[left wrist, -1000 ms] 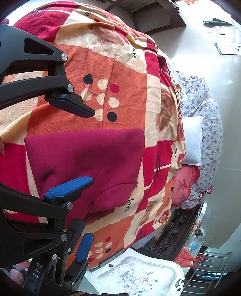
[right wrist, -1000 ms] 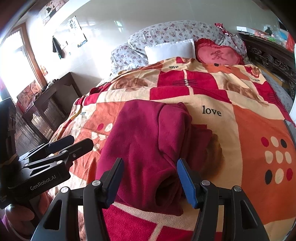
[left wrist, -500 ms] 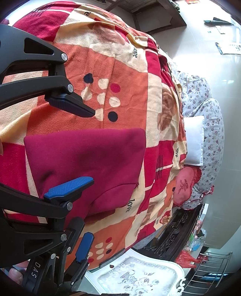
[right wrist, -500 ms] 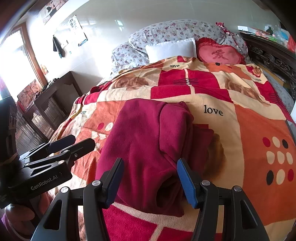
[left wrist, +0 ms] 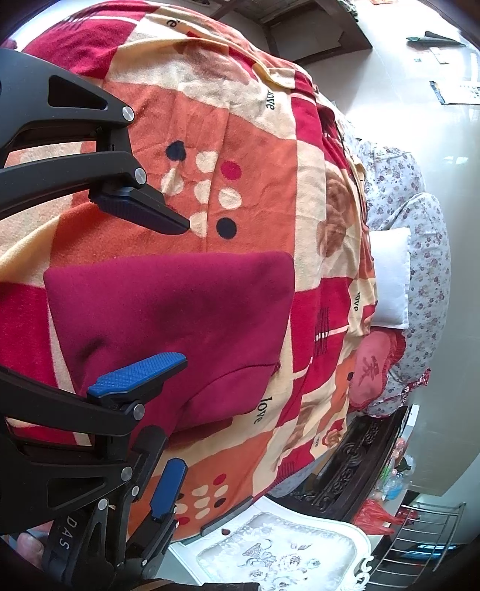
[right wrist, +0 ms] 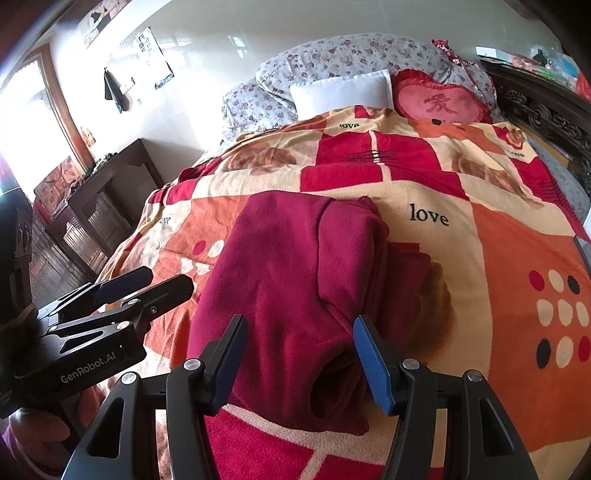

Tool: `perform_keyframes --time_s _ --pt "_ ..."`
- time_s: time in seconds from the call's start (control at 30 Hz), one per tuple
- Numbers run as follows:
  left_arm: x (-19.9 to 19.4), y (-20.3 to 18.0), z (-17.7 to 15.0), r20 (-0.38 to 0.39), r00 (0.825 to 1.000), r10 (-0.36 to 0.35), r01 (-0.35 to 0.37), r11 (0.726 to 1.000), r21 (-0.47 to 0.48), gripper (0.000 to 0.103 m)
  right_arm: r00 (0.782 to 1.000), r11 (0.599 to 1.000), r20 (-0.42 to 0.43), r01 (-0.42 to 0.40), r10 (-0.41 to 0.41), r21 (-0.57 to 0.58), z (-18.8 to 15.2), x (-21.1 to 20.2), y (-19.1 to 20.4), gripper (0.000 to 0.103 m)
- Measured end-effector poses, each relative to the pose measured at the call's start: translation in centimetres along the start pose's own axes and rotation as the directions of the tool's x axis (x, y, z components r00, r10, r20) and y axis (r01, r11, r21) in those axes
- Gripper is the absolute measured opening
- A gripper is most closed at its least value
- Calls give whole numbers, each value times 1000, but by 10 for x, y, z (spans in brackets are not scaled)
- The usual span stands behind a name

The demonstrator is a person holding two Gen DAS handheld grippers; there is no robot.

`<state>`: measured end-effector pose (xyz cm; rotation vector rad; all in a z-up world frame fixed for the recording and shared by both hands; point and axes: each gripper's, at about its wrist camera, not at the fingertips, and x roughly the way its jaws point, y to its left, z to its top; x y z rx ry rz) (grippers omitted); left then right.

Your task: Fold small clothes

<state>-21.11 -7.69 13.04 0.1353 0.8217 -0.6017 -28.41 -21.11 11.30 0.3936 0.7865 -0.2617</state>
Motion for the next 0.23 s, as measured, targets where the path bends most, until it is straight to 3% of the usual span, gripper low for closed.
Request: perform_keyframes --time_s 0.23 --pt "7 12 1 6 1000 6 -6 1000 -13 67 1000 1000 -21 2 -2 6 -2 10 -5 57"
